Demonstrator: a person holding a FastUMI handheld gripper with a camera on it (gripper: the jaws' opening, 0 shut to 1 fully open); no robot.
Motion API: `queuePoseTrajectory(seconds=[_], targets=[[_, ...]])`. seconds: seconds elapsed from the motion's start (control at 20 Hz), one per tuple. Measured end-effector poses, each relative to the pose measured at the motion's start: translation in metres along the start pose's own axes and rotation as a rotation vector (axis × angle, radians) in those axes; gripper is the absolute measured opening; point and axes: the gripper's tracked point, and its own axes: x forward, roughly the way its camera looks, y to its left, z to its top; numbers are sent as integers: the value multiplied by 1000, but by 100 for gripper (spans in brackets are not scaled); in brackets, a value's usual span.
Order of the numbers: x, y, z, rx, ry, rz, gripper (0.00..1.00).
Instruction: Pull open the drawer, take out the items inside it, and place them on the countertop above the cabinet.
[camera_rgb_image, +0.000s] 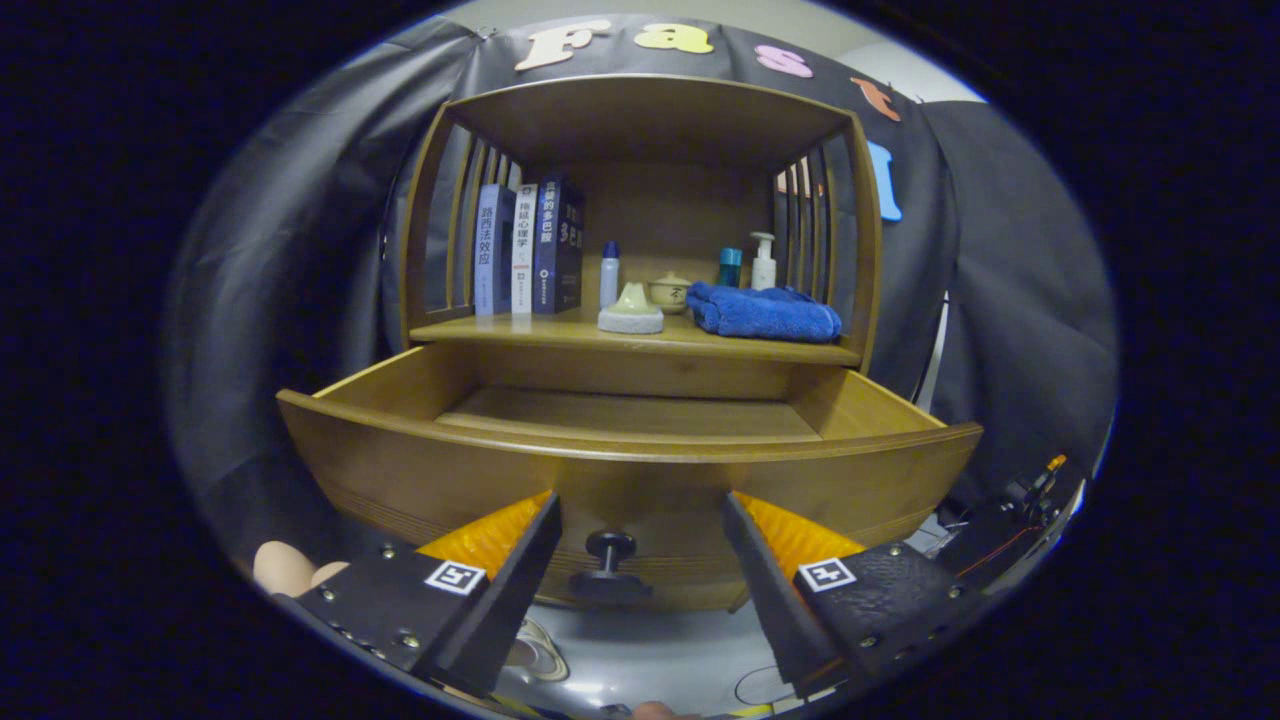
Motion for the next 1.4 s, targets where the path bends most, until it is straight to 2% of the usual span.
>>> queuePoseTrajectory(seconds=[0.5,0.85,1.4], targets=[[63,7,8,-60,-34,-24,98],[110,10,21,-31,-31,-27,98],[156,11,32,-54,-29,-28,98]])
